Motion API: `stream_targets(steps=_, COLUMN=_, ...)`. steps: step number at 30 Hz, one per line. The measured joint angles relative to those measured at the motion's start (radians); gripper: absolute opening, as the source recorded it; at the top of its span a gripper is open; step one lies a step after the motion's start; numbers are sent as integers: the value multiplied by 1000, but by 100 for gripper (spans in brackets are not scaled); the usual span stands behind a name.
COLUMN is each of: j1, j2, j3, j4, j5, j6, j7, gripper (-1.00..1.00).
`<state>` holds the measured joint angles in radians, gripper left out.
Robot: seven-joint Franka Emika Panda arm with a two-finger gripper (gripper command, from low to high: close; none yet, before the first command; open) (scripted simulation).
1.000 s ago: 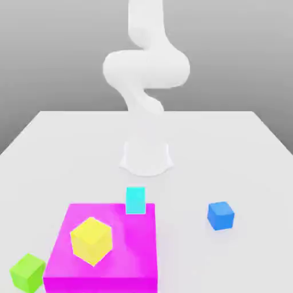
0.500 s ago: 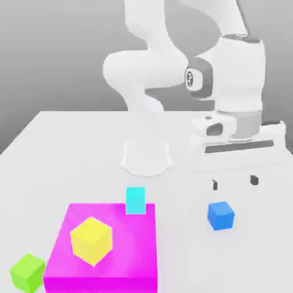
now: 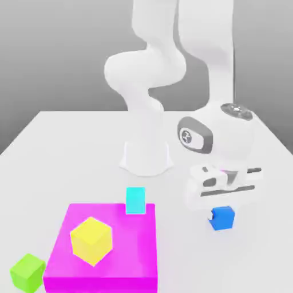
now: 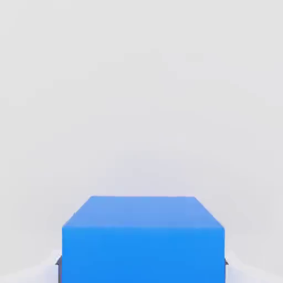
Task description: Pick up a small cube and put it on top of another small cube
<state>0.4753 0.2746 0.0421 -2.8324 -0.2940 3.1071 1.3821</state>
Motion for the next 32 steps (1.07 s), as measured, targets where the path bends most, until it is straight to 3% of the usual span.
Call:
stream_targets(steps=3, j1=-62, j2=-66, j3=73, j4=-13, j5=43, j6=-55, j7=-32, gripper=-100)
stream_targets(steps=6, j1=-121, j2=-171, j3=164, j4=-36, j5=170, j6=-136, j7=-126, gripper=-100)
stream_targets(steps=9, j1=-110, j2=-269, j3=177, j4=-44, j5=280, j6=-224, j7=-221, gripper=-100)
stream_targets(steps=11, j1=-106, j2=-295, j3=116, j4=-2, j5=294, j6=-292, j7=-292, gripper=-100)
stream_targets(steps=22, j1=-551, j2=-361, j3=-148, j4=327, j5=282, j6=-687, j7=-722, gripper=-100)
stream_targets(steps=26, j1=-591, j2=-273, j3=-159, j4=339, j5=301, j6=-612, j7=-786, gripper=-100)
stream_targets(steps=27, j1=-594, j2=-244, j3=-156, j4=332, j5=305, j6=-577, j7=-791, gripper=100)
stream_targets(steps=32, j1=-593, j2=-244, j3=-156, j4=332, j5=305, j6=-577, j7=-791, gripper=100)
